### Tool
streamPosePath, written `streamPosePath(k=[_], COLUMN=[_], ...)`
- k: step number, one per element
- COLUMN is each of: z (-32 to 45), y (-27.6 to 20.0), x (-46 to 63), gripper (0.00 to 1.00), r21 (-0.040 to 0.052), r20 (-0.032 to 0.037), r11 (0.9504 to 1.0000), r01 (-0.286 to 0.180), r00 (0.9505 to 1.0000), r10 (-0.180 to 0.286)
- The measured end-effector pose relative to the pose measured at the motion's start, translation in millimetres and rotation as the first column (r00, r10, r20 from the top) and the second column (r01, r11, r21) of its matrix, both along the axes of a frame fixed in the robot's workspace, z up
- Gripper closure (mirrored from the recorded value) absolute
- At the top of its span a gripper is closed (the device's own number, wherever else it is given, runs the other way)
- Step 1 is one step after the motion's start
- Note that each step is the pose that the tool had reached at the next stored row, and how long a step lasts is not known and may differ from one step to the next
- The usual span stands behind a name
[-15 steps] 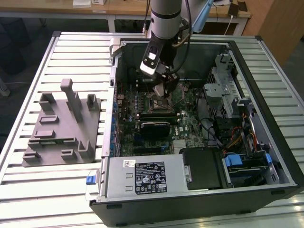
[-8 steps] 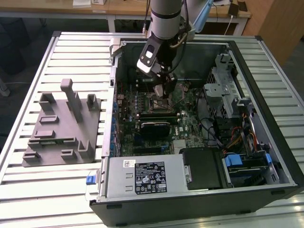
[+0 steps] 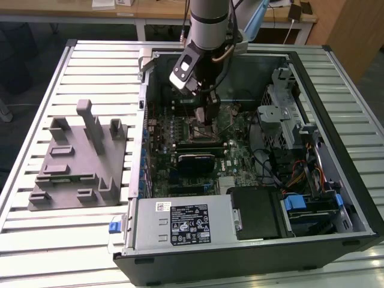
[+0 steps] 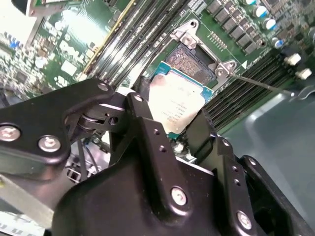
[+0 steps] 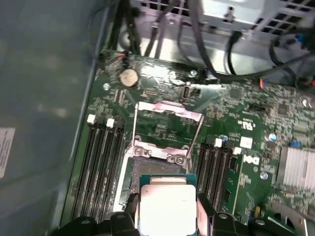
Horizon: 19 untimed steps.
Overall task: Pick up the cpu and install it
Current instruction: 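Place the cpu into insertion slot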
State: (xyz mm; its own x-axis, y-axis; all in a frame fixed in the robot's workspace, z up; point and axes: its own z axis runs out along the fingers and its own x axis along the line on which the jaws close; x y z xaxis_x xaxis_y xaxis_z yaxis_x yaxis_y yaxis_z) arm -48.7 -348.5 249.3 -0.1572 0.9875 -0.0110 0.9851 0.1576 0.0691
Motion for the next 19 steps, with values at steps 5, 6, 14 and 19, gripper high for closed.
streamPosePath(k=[5, 6, 14, 19], z=[-1.5, -2.2, -4.5, -7.2], y=[0.0, 0.0, 0.1, 0.1], x=[0.0, 0.0, 0.0, 0.0], gripper=[0.46, 0.46, 0.46, 0.46], r21=[-0.0001, -0.0001, -0.0002, -0.0002], r20=[0.0000, 0.0000, 0.0000, -0.0001], r11=[0.9963, 0.9945, 0.9883, 0.9881], r01=[0.086, 0.105, 0.153, 0.154], r00=[0.9963, 0.9945, 0.9883, 0.9881], r10=[-0.086, -0.105, -0.153, -0.154])
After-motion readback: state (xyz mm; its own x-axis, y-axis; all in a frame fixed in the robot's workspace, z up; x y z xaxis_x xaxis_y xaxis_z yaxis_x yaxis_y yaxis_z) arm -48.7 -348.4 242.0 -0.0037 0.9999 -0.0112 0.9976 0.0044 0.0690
